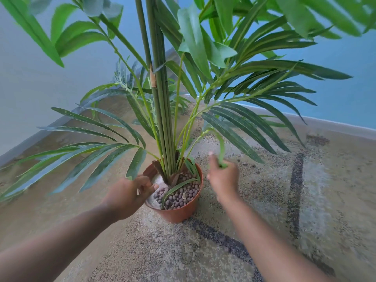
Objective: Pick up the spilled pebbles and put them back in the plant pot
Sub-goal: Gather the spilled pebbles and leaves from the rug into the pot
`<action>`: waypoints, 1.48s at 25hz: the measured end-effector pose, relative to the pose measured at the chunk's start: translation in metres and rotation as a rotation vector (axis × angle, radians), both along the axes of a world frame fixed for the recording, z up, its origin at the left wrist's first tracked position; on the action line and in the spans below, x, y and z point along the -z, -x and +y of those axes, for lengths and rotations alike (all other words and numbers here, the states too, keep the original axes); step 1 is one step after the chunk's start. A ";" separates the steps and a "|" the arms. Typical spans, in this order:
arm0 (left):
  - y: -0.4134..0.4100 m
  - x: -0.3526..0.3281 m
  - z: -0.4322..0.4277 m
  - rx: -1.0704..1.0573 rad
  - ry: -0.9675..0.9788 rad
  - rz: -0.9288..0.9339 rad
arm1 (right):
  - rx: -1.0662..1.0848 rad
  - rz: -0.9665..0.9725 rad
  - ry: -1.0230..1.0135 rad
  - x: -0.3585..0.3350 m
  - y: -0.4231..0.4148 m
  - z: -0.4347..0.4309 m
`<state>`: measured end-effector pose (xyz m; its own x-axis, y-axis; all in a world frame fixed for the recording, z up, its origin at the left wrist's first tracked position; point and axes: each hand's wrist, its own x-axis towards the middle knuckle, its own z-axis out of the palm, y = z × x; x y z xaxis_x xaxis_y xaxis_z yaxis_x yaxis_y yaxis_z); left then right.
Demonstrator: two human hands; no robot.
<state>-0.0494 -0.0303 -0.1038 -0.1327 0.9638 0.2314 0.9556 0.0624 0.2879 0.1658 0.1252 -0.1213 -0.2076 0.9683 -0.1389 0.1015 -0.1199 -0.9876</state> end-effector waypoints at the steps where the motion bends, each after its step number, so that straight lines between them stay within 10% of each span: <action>1: -0.001 0.000 0.001 0.001 0.008 0.014 | -0.044 0.011 -0.018 -0.005 0.016 -0.010; 19: -0.028 -0.001 0.016 0.104 0.008 0.032 | -0.446 -0.368 -0.271 -0.008 0.025 -0.080; 25: -0.020 0.010 0.013 0.128 0.074 -0.015 | -0.088 -0.382 -0.355 0.000 -0.025 -0.034; 32: -0.008 0.016 -0.001 0.152 0.083 -0.093 | -0.055 -1.058 -0.189 0.142 -0.129 0.068; 37: -0.002 0.014 -0.004 0.130 0.101 -0.172 | -0.248 -1.100 -0.178 0.143 -0.120 0.132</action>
<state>-0.0478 -0.0338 -0.1183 -0.0348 0.9924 0.1179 0.8951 -0.0215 0.4454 0.2854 0.2572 -0.2647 -0.2464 0.9418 -0.2288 0.9237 0.1568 -0.3496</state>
